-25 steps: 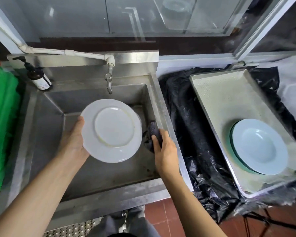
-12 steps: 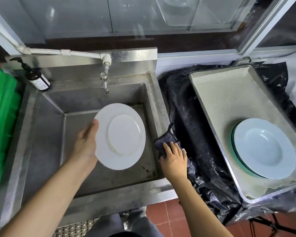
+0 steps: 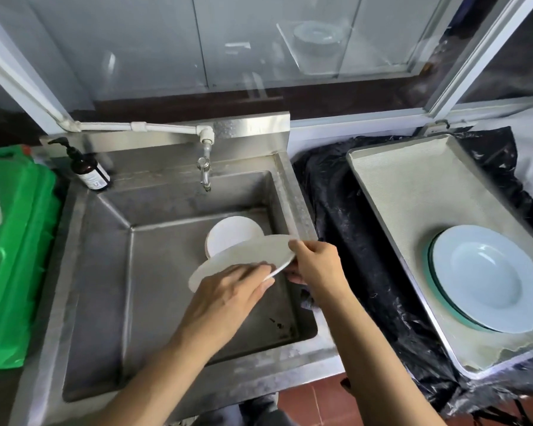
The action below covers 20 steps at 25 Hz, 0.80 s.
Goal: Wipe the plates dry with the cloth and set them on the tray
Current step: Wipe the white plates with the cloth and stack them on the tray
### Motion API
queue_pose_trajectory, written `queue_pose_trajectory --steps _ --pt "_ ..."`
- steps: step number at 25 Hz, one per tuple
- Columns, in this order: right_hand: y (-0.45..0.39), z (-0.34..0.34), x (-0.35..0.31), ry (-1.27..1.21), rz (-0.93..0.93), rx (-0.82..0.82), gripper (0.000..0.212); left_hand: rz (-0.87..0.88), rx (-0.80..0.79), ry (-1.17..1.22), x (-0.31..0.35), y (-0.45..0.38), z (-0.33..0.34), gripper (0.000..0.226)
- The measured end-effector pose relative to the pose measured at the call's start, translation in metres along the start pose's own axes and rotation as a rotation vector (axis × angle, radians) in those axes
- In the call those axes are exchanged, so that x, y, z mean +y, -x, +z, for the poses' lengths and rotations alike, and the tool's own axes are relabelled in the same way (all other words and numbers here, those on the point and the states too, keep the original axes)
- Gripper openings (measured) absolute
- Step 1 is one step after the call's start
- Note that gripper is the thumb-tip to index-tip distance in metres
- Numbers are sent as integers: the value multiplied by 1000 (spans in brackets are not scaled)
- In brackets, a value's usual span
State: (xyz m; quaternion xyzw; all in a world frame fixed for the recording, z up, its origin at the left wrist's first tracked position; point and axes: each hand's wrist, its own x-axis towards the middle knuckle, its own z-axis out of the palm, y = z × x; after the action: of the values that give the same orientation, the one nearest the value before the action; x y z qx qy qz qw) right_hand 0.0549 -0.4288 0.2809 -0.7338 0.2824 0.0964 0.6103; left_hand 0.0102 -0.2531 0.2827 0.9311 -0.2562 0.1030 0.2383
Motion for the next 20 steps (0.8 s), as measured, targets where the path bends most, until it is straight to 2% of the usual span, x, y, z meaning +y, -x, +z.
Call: queue_pose_trajectory --steps 2,7,9,11,14,16,17,20 --pt "0 -1 10 6 52 27 28 1 -59 1 -4 6 4 28" --pt "8 -1 24 -58 91 108 25 76 -180 51 -15 12 6 35" --pt "13 -5 26 -80 81 160 20 38 -267 94 -17 9 4 43" --pt "17 -15 28 -114 103 209 23 -38 -301 110 -17 2 3 53" --pt "22 -42 25 -201 103 263 33 -238 -127 50 -19 -18 6 47" --pt "21 -65 30 -234 68 306 42 -463 -93 232 -14 -35 11 44" --pt "20 -76 34 -251 60 324 40 -549 -107 356 -10 -43 16 42" --pt "12 -117 47 -248 25 338 16 -649 -123 628 16 -69 39 34"
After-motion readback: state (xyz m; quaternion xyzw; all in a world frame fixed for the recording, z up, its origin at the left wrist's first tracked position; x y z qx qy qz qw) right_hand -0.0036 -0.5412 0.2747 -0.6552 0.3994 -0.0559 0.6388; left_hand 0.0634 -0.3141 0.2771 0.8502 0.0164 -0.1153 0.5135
